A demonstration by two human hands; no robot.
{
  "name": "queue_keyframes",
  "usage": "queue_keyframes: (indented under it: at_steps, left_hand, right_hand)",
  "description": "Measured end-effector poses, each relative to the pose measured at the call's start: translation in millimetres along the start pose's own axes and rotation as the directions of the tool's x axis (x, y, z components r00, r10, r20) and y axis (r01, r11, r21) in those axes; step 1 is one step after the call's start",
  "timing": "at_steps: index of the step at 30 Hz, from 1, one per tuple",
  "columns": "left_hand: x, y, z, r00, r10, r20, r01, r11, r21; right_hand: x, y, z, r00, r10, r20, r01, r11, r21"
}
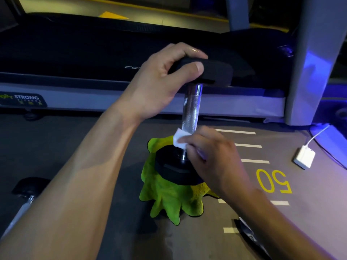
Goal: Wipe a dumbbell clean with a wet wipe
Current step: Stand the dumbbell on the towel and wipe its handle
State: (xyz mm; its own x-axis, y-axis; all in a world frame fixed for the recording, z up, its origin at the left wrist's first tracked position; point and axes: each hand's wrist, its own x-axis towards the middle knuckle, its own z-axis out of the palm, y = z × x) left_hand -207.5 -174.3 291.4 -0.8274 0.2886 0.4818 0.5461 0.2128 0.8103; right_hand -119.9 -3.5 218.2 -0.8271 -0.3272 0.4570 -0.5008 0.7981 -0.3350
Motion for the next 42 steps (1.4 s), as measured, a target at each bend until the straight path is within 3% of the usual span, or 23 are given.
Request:
queue_keyframes:
  at_steps: [2,3,5,7,9,11,13,14,18,20,23,25,29,34,39,42]
  left_hand:
    - [-1.3,-0.8,-0.2,1.000,0.001,-0.011,-0.001,1.000,0.001]
    - [-1.2,-0.5,0.4,1.000,0.003,-0.011,-0.003,1.000,0.003]
    - [-1.3,0.8,1.4,1.000,-0.001,-0.004,0.001,1.000,0.005]
    - [-1.2,0.5,1.0,1.000,0.002,-0.003,-0.002,1.000,0.010]
    - [-1.5,-0.6,0.0,1.000,0.005,-0.013,-0.005,1.000,0.022]
    - [-1.8,-0.8,0.5,1.000,0.007,-0.020,-0.007,1.000,0.023]
    - [-1.4,-0.5,0.9,1.000,0.007,-0.015,-0.007,1.000,0.014]
    - [-1.0,-0.2,0.7,1.000,0.006,-0.011,-0.006,1.000,0.006]
    - [0.0,-1.3,0.7,1.000,-0.007,-0.010,0.007,1.000,-0.015]
    - [-0.4,-1.7,2.2,1.000,-0.007,-0.030,0.006,1.000,-0.028]
    - [0.7,-1.2,4.9,0.999,-0.022,-0.037,0.019,0.998,-0.064]
    - [2.7,0.0,4.2,0.999,-0.033,-0.026,0.032,0.997,-0.069]
    - [3.2,-1.7,4.2,0.998,-0.039,-0.041,0.036,0.996,-0.077]
    - [3.4,1.0,4.1,0.997,-0.077,-0.030,0.072,0.989,-0.127]
    - [3.3,-1.0,4.4,0.997,-0.061,-0.037,0.057,0.992,-0.110]
    - [2.4,1.2,5.2,0.998,-0.058,-0.036,0.054,0.994,-0.096]
  right_hand:
    - [4.0,2.5,-7.3,0.998,-0.001,0.062,-0.003,0.998,0.067]
    - [12.8,3.0,-11.4,1.000,-0.014,0.019,0.013,0.998,0.060]
    - [31.1,2.1,-19.5,0.983,-0.010,-0.185,0.015,0.999,0.029]
    - [35.7,-0.9,-25.7,0.913,0.066,-0.402,-0.055,0.998,0.037]
    - [24.1,-2.3,-25.5,0.849,0.108,-0.517,-0.100,0.994,0.045]
    - [11.0,0.7,-19.0,0.907,0.069,-0.415,-0.059,0.998,0.038]
    - [4.6,3.4,-10.0,0.992,0.034,-0.126,-0.022,0.996,0.091]
    - [2.1,3.6,-6.4,0.999,0.031,-0.021,-0.028,0.993,0.118]
    - [-6.9,0.3,-2.0,0.996,0.032,0.079,-0.039,0.995,0.088]
    - [4.1,-3.0,-4.5,0.999,0.008,0.052,-0.011,0.998,0.061]
    - [40.7,0.1,-10.0,0.979,-0.046,-0.200,0.039,0.999,-0.038]
    - [46.2,-0.9,-7.2,0.955,-0.032,-0.295,0.015,0.998,-0.059]
    - [11.8,-7.9,9.1,0.990,0.023,-0.137,-0.030,0.998,-0.056]
    - [49.7,-3.1,-8.5,0.954,-0.050,-0.296,0.016,0.993,-0.117]
    - [8.1,-10.5,2.5,0.975,-0.013,-0.220,-0.030,0.981,-0.191]
    - [26.4,-5.6,-6.0,0.950,-0.035,-0.311,-0.013,0.989,-0.150]
